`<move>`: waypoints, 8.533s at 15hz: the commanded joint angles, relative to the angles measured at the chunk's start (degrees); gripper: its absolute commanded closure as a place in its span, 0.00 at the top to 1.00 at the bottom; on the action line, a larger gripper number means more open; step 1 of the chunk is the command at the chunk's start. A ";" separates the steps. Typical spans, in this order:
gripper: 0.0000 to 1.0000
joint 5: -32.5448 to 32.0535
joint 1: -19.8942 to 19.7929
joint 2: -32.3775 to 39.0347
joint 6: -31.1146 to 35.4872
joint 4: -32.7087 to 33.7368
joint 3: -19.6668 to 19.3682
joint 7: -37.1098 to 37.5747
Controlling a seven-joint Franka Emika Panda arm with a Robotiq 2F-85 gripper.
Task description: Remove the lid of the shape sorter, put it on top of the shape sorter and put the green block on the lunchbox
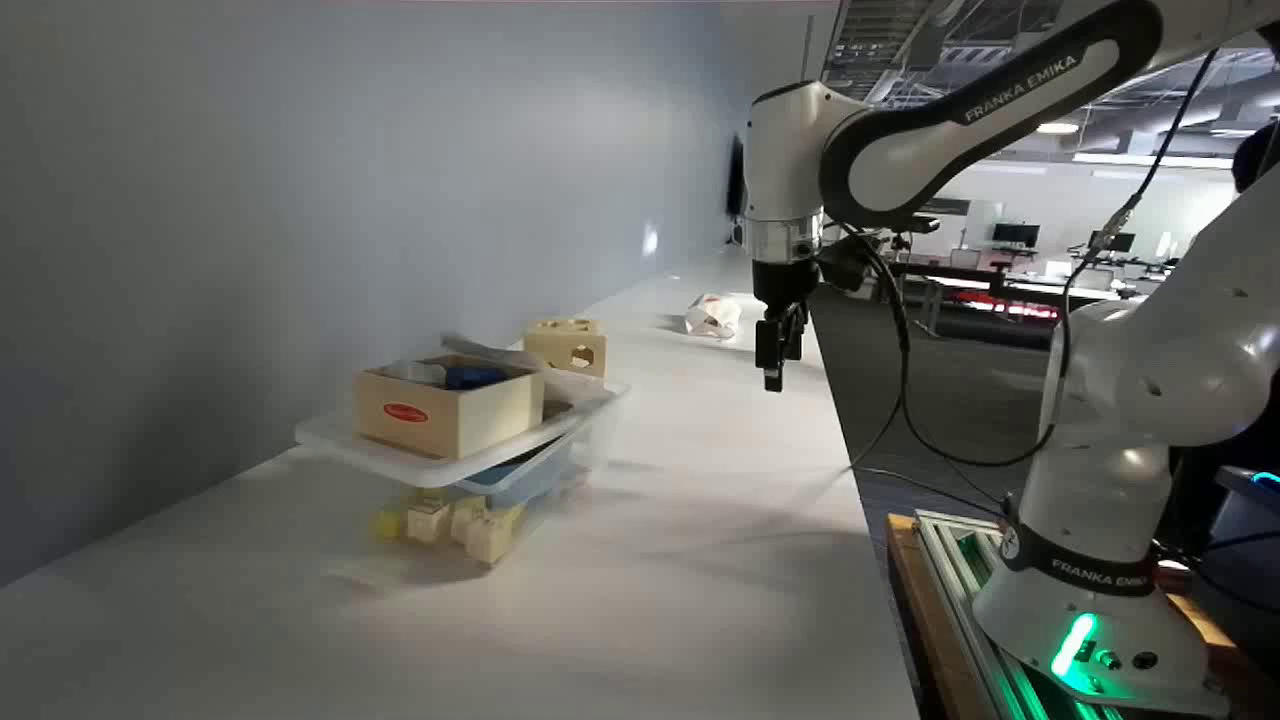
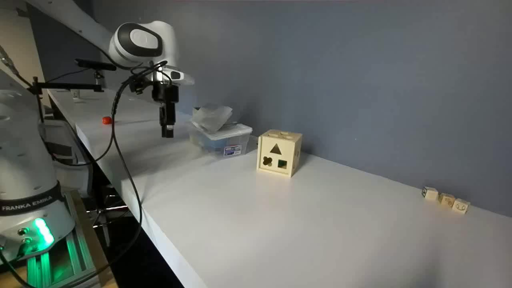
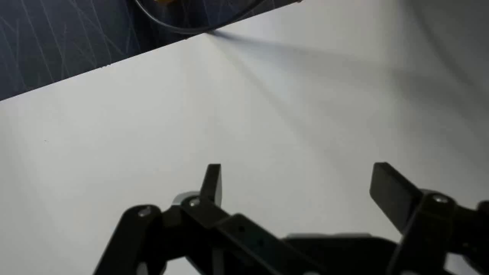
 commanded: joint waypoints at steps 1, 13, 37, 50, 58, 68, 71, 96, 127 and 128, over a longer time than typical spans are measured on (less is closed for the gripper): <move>1.00 -0.49 1.04 0.04 -0.23 0.10 -0.95 0.45; 1.00 2.39 -5.50 5.26 14.66 10.06 -8.08 8.18; 1.00 24.09 -2.88 32.71 8.68 40.51 -17.80 -5.59; 1.00 45.91 -4.24 43.62 26.33 43.64 -15.99 -3.44; 1.00 54.81 -6.40 48.39 27.95 45.94 -14.28 -5.63; 1.00 64.39 -7.94 49.16 28.02 44.51 -14.09 -11.22; 1.00 65.36 -7.65 49.99 27.94 44.58 -14.03 -11.61; 1.00 76.28 -7.67 52.54 31.01 44.70 -12.80 -22.09; 0.24 62.84 -5.32 45.16 25.27 43.83 -17.38 -11.62; 0.18 60.56 -5.40 44.64 23.97 44.13 -17.56 -9.84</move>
